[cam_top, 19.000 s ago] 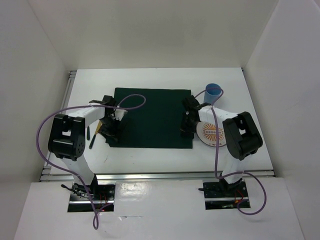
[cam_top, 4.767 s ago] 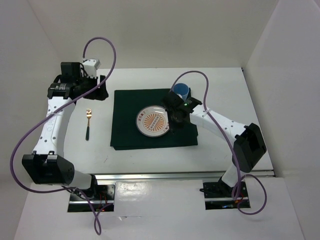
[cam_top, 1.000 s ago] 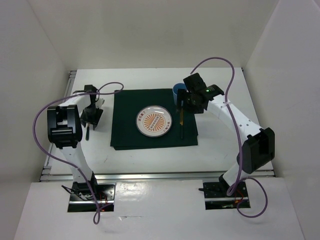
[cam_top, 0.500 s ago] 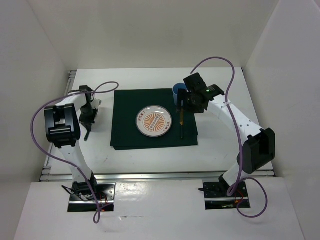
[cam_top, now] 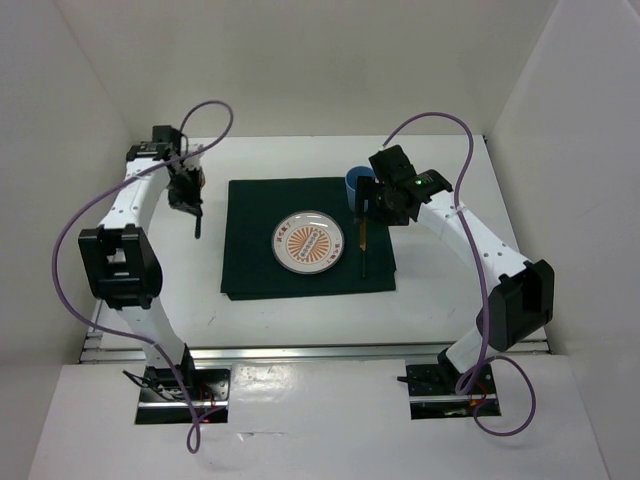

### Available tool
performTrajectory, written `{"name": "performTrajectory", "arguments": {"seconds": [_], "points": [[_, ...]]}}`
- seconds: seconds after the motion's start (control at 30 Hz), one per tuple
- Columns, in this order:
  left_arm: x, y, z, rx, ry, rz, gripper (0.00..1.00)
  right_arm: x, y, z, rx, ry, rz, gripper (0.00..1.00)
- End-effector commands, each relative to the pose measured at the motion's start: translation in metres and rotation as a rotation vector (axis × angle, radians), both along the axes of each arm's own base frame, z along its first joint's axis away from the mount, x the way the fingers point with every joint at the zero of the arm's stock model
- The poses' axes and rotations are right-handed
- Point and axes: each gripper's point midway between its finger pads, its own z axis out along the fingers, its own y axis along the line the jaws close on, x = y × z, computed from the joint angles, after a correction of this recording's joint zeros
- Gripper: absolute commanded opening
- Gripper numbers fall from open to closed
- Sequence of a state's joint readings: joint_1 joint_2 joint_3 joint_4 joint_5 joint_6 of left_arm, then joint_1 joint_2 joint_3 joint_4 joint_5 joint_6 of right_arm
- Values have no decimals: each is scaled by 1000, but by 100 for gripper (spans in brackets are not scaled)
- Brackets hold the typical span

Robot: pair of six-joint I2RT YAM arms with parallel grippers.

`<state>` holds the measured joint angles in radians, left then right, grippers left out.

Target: Set the dinner table for one person

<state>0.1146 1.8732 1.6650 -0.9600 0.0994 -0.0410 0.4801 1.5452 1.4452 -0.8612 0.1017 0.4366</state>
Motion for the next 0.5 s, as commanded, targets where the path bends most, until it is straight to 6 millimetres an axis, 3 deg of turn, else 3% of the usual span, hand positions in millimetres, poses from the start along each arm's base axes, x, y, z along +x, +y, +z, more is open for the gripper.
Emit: {"name": "performTrajectory", "arguments": {"seconds": [0.0,0.13,0.27,0.47], "points": [[-5,-67,45,-19,-87,-47,0,1,0,16,12,-48,0,81],[4,-103,43,-40,-86,-10,0,1,1,16,18,-46,-8,81],[1,-132,19,-115,47,36,0,-1,-2,18,15,-49,-22,81],[-21,-133,-36,0,175,113,0,-3,-9,19,-7,-48,-47,81]]}}
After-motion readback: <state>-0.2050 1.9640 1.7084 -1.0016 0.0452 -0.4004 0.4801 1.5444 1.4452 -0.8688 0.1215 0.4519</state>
